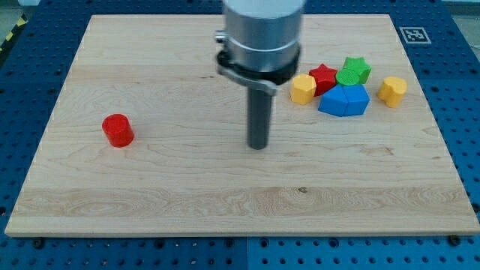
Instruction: Move the blue cube and blue triangle to the center
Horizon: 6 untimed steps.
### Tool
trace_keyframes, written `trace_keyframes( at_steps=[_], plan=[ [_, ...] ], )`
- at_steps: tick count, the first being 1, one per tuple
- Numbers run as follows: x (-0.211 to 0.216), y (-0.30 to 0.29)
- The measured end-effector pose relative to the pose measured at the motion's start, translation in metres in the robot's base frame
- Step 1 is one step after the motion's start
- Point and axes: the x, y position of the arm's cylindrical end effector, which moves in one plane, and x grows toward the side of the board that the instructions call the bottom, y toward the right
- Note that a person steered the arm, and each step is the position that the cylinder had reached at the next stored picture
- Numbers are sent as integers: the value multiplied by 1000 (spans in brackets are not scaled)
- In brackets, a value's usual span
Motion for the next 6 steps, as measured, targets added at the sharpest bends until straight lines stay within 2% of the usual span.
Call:
trace_keyframes(
  at_steps=[2, 4, 5, 6],
  plan=[
    [0, 14],
    [0, 121],
    [0, 154],
    [-16, 154]
  ],
)
